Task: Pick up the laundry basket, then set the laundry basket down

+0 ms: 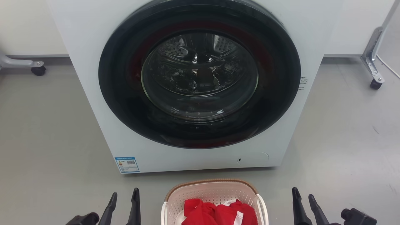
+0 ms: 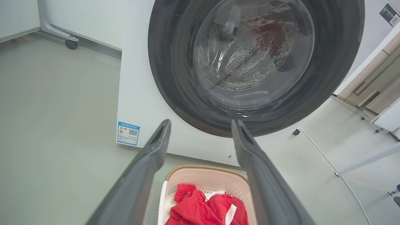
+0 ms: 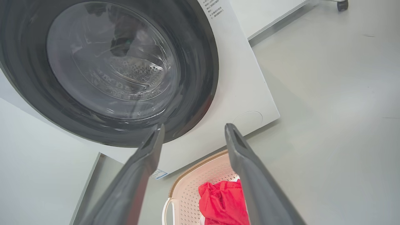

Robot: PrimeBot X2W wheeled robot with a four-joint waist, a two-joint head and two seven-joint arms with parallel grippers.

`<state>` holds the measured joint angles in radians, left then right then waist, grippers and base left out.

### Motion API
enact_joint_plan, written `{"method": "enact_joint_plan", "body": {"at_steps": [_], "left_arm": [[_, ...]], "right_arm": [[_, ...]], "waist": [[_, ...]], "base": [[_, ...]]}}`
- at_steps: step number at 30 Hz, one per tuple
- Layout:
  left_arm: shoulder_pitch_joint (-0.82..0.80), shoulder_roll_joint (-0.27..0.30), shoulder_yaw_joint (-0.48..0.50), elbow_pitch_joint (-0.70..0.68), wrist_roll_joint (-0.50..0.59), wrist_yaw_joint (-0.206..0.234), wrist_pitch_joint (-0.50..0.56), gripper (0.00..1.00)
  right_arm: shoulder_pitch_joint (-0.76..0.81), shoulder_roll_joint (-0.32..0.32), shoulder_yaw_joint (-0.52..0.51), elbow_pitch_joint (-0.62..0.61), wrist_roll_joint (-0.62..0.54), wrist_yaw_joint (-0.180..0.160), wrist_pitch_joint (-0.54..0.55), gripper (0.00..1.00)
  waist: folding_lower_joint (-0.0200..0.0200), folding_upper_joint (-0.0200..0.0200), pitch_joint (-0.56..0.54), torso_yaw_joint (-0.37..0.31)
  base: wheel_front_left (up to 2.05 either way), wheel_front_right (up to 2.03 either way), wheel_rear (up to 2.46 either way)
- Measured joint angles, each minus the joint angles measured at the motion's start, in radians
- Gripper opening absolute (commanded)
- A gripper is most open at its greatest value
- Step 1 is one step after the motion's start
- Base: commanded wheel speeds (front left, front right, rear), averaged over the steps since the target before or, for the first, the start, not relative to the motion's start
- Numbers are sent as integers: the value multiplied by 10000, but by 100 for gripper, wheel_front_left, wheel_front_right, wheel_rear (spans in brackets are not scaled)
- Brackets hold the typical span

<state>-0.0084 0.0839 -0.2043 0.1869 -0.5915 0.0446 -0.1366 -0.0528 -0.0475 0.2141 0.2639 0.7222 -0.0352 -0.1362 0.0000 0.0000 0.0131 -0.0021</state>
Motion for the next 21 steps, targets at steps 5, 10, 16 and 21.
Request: {"method": "enact_joint_plan", "body": {"at_steps": [5, 10, 16, 21], "left_arm": [[191, 4, -115, -75, 715, 102, -171, 100], [215, 6, -297, -163, 1528, 272, -351, 100], [391, 10, -489, -286, 2447, 416, -606, 100], [444, 12, -642, -364, 3152, 525, -782, 100]], "right_arm": [[2, -4, 226, -42, -694, -90, -199, 100], [8, -6, 435, -105, -1388, -184, -360, 100], [29, -10, 685, -190, -2247, -267, -606, 100], [52, -12, 878, -261, -2932, -353, -779, 100]], "waist": [[0, 0, -26, -9], [0, 0, -58, -19], [0, 0, -96, -24], [0, 0, -124, -27]], "base": [[0, 0, 0], [0, 0, 0], [0, 0, 0], [0, 0, 0]]}}
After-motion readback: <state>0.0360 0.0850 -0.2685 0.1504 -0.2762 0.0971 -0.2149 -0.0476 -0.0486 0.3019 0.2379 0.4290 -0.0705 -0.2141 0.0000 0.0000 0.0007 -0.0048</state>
